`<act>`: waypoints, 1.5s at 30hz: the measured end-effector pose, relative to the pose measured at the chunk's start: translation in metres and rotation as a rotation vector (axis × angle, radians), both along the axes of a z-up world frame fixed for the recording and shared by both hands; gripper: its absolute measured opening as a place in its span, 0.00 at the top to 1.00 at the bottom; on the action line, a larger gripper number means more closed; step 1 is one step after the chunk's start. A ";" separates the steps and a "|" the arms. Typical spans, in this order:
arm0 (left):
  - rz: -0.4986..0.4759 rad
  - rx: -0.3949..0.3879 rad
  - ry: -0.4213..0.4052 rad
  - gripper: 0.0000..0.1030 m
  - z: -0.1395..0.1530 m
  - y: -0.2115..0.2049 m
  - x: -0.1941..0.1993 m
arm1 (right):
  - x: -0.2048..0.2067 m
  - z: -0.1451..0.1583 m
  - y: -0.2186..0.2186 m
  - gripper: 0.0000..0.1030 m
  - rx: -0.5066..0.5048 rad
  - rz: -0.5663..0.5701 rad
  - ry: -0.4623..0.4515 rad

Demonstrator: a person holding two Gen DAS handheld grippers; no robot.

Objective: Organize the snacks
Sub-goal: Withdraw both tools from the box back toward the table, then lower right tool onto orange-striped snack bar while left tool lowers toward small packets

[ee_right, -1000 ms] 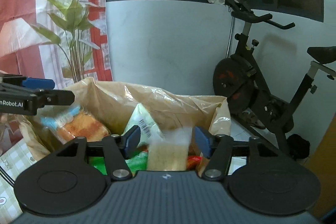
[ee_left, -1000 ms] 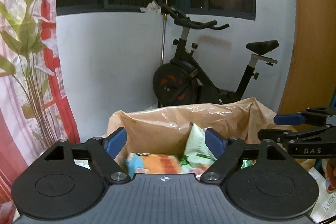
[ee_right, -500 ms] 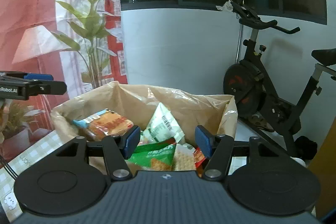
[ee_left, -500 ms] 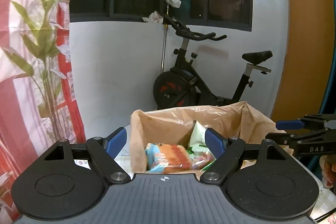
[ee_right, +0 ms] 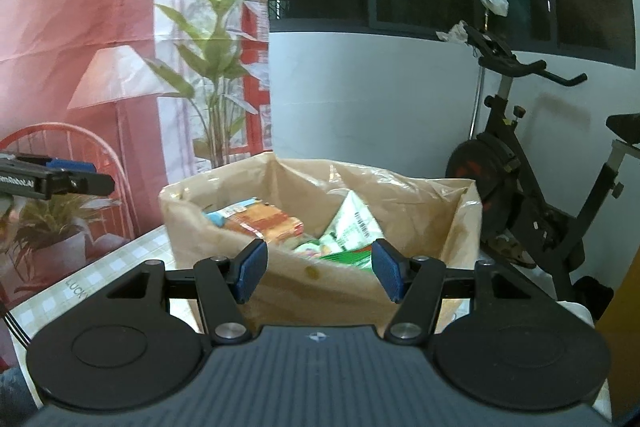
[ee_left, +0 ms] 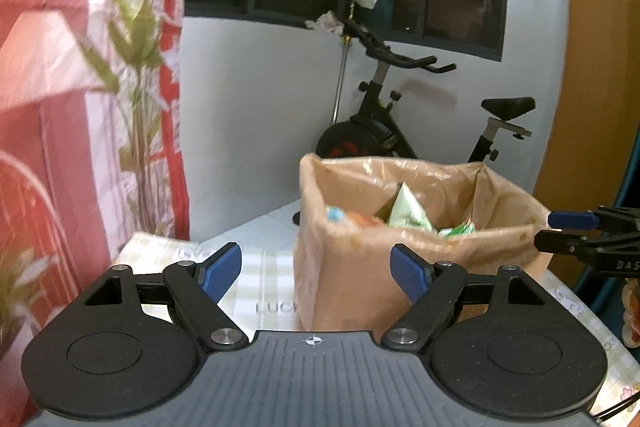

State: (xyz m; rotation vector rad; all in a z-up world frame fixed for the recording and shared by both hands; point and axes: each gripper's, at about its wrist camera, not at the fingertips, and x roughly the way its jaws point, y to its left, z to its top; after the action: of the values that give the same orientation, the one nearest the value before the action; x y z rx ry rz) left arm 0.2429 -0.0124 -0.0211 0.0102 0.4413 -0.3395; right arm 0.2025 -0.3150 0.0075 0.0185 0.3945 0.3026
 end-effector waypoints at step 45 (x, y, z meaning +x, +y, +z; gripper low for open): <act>0.008 0.004 0.313 0.25 -0.132 -0.010 -0.065 | -0.058 -0.142 0.065 0.41 0.042 0.097 0.380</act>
State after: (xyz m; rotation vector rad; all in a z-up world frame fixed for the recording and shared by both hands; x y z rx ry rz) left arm 0.1779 -0.0226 -0.1526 -0.0418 0.7521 -0.3333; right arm 0.1446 -0.2504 -0.1347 0.0998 0.7681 0.4041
